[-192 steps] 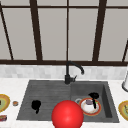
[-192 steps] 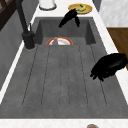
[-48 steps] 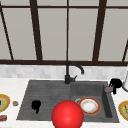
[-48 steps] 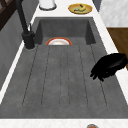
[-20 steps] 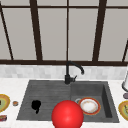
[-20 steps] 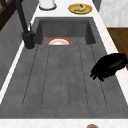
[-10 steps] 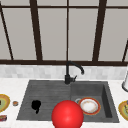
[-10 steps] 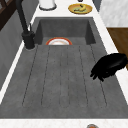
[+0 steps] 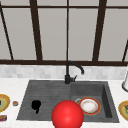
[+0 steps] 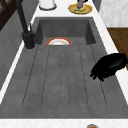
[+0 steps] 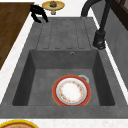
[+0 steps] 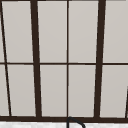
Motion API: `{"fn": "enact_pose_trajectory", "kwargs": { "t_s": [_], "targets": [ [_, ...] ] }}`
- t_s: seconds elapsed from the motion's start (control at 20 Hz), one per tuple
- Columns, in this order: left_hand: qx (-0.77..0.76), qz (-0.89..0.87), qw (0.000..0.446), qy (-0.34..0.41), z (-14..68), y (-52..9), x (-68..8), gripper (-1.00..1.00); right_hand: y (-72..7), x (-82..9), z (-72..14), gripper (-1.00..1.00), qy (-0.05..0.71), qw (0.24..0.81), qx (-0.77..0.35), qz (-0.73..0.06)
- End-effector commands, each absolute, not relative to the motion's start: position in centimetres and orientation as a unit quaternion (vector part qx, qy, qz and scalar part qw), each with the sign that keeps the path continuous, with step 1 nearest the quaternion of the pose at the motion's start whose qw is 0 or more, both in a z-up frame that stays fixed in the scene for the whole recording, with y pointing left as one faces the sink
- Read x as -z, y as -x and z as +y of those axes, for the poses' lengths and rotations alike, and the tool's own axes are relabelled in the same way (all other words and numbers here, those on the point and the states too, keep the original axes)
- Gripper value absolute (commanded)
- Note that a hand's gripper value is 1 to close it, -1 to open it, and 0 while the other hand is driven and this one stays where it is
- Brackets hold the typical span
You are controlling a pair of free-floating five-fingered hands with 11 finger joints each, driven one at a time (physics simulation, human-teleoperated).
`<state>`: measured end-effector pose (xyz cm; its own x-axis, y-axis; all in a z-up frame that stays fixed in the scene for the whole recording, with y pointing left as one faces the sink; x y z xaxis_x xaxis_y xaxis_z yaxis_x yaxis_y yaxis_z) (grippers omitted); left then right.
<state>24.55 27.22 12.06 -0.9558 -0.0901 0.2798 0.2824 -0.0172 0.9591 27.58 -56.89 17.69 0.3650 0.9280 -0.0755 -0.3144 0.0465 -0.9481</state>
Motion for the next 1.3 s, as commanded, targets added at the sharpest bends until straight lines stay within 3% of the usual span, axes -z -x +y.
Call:
{"fn": "enact_pose_trajectory", "kwargs": {
  "t_s": [0.0,0.35,0.75,1.0,1.05,1.25],
  "targets": [
    [0.710,-0.689,0.131,0.070,27.2,-24.6,-12.1,0.00,-28.9,-15.6,-57.3,1.00,0.491,0.660,-0.487,-0.294],
    [0.710,-0.689,0.131,0.070,27.2,-24.6,-12.1,0.00,-31.6,-13.8,-59.7,1.00,0.487,0.657,-0.497,-0.290],
    [0.710,-0.689,0.131,0.070,27.2,-24.6,-12.1,0.00,-36.2,-14.2,-62.0,1.00,0.398,0.715,-0.508,-0.269],
    [0.710,-0.689,0.131,0.070,27.2,-24.6,-12.1,0.00,-33.3,-13.2,-63.5,1.00,0.348,0.727,-0.529,-0.267],
    [0.710,-0.689,0.131,0.070,27.2,-24.6,-12.1,0.00,-33.5,-14.0,-63.8,-1.00,0.350,0.728,-0.518,-0.282],
    [0.710,-0.689,0.131,0.070,27.2,-24.6,-12.1,0.00,-33.5,-16.6,-64.7,-1.00,0.394,0.709,-0.515,-0.277]
  ]
}}
